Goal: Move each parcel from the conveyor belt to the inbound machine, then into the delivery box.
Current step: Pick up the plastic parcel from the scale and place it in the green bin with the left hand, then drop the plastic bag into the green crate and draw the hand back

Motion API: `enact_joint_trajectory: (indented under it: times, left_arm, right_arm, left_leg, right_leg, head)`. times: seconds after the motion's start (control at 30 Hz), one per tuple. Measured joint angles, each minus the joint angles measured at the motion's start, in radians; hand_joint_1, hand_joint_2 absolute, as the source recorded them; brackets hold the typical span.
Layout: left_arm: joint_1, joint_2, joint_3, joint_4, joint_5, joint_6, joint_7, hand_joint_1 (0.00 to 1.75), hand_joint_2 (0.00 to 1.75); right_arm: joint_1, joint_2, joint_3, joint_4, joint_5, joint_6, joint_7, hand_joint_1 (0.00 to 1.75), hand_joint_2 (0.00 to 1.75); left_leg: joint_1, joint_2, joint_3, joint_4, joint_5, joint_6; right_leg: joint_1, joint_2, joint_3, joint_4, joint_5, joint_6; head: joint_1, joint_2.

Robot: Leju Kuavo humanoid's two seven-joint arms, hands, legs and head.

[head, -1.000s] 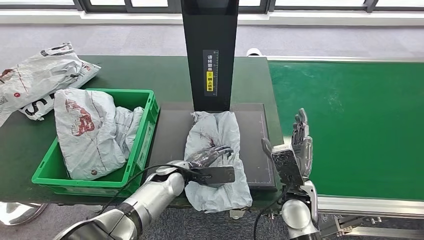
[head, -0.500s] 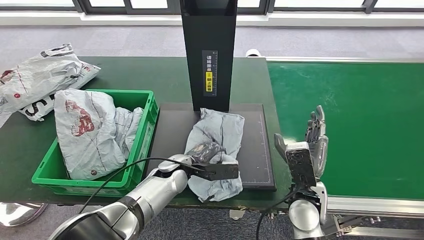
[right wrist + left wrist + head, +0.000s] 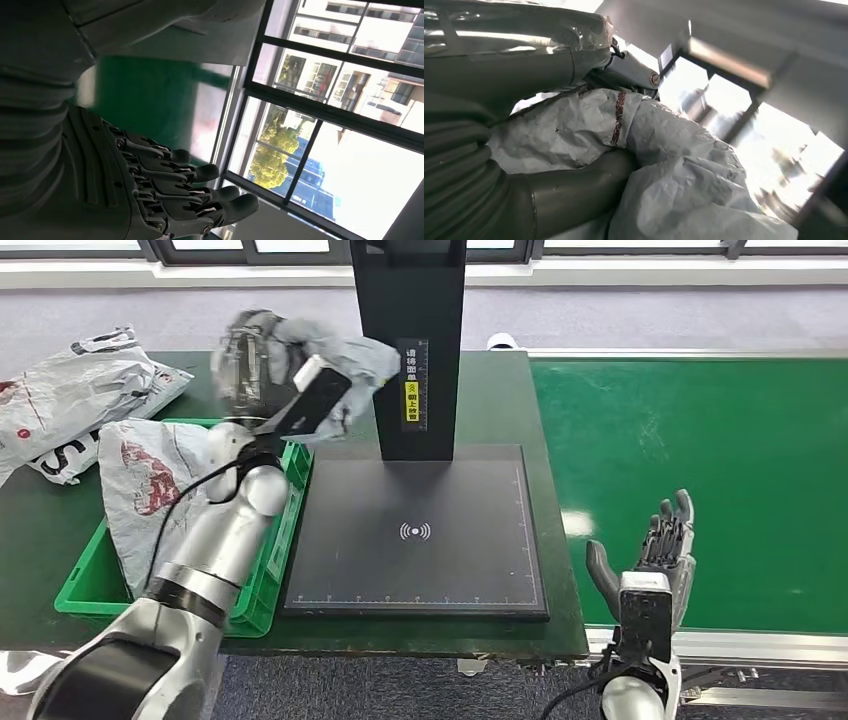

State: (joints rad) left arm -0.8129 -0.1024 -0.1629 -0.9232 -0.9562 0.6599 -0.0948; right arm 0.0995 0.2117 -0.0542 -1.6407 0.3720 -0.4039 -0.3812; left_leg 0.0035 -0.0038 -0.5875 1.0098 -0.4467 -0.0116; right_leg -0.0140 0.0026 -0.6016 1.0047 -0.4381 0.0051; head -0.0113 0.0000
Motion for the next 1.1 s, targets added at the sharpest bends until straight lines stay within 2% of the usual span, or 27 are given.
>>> enact_joint_trajectory:
  times: [0.13,0.2,0.43,0.9,0.97,1.1]
  left_arm:
    - [0.033,0.081,0.149,0.003,-0.365,0.033,0.129,1.75,1.75]
    - [0.047,0.108,0.197,0.023,-0.454,0.033,0.174,1.75,1.75]
    - [0.066,0.145,0.257,0.052,-0.481,0.033,0.195,1.75,1.75]
    - [0.066,0.155,0.272,0.070,-0.498,0.036,0.210,1.75,1.75]
    - [0.064,0.161,0.271,0.087,-0.538,0.031,0.276,1.75,1.75]
    - [0.058,0.196,0.241,0.183,-0.565,-0.031,0.479,1.75,1.75]
  right_arm:
    - [0.022,-0.014,0.000,0.001,-0.016,-0.015,-0.004,0.00,1.75]
    - [0.022,-0.017,0.000,0.001,-0.017,-0.015,-0.001,0.00,1.75]
    - [0.019,-0.023,0.000,0.001,-0.018,-0.013,0.010,0.00,1.75]
    - [0.018,-0.024,0.000,0.001,-0.017,-0.013,0.011,0.00,1.75]
    - [0.016,-0.025,0.000,0.001,-0.017,-0.011,0.013,0.00,1.75]
    - [0.007,-0.027,0.000,0.002,-0.015,0.001,0.022,0.00,1.75]
  left_leg:
    - [0.001,0.000,0.000,0.000,0.001,-0.002]
    - [0.001,0.000,0.000,0.000,0.001,-0.002]
    - [0.001,-0.002,-0.002,0.000,0.001,-0.002]
    - [0.001,-0.002,-0.002,0.000,0.001,-0.002]
    - [0.001,-0.002,-0.002,0.000,0.001,-0.002]
    - [0.001,0.000,-0.001,0.000,0.000,-0.003]
  right_leg:
    - [0.001,0.000,0.000,0.000,-0.001,-0.001]
    - [0.001,0.000,-0.001,0.000,-0.001,-0.001]
    - [0.001,-0.002,0.000,0.000,0.000,-0.001]
    - [0.001,-0.001,-0.001,0.000,-0.001,-0.001]
    - [0.001,-0.001,-0.001,0.000,-0.001,-0.001]
    - [0.001,0.001,-0.002,0.000,0.000,-0.001]
  head:
    - [0.000,0.000]
    - [0.000,0.000]
    - [0.000,0.000]
    - [0.000,0.000]
    - [0.000,0.000]
    - [0.000,0.000]
